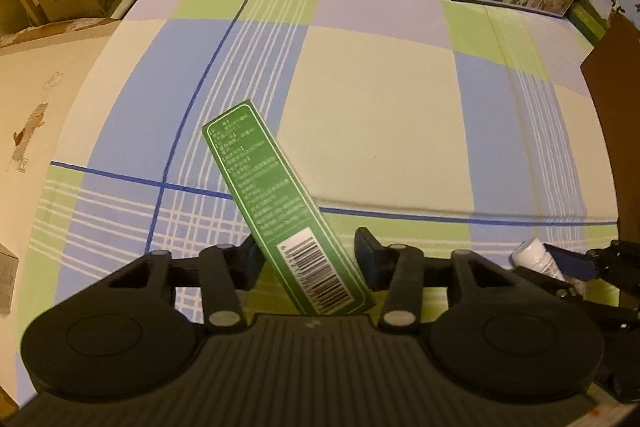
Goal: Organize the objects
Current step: 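Grasp the green medicine box with the left tool while the right tool grasps the white pill bottle, then lift the green box and pill bottle and carry them toward the cardboard box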
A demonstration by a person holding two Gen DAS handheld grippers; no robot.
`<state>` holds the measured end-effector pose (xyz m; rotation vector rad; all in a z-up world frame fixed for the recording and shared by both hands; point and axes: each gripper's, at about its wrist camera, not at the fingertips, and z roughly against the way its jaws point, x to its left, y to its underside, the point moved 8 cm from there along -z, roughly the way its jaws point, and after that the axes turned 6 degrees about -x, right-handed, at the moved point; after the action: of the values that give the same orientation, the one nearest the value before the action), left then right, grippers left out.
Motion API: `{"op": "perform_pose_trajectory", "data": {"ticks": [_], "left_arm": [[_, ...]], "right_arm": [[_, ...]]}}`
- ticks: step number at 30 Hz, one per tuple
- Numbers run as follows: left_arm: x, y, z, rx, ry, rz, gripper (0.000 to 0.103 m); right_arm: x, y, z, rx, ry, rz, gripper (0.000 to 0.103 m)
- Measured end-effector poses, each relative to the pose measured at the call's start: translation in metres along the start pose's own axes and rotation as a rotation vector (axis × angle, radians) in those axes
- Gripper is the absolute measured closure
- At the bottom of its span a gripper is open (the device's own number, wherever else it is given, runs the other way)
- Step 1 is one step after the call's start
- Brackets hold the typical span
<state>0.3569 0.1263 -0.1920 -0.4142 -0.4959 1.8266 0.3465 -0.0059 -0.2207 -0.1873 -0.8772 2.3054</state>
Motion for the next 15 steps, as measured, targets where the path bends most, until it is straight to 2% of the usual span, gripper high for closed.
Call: {"op": "perform_pose_trajectory", "data": {"ticks": [6, 15], "left_arm": [[-0.011, 0.014, 0.01, -0.003, 0.011, -0.088, 0.077], [-0.041, 0.057, 0.037, 0.034, 0.063, -0.19, 0.077]], "right_arm": [[0.001, 0.008, 0.005, 0.006, 0.028, 0.023, 0.078], [0.001, 0.034, 0.032, 0.015, 0.036, -0.01, 0.078]]}}
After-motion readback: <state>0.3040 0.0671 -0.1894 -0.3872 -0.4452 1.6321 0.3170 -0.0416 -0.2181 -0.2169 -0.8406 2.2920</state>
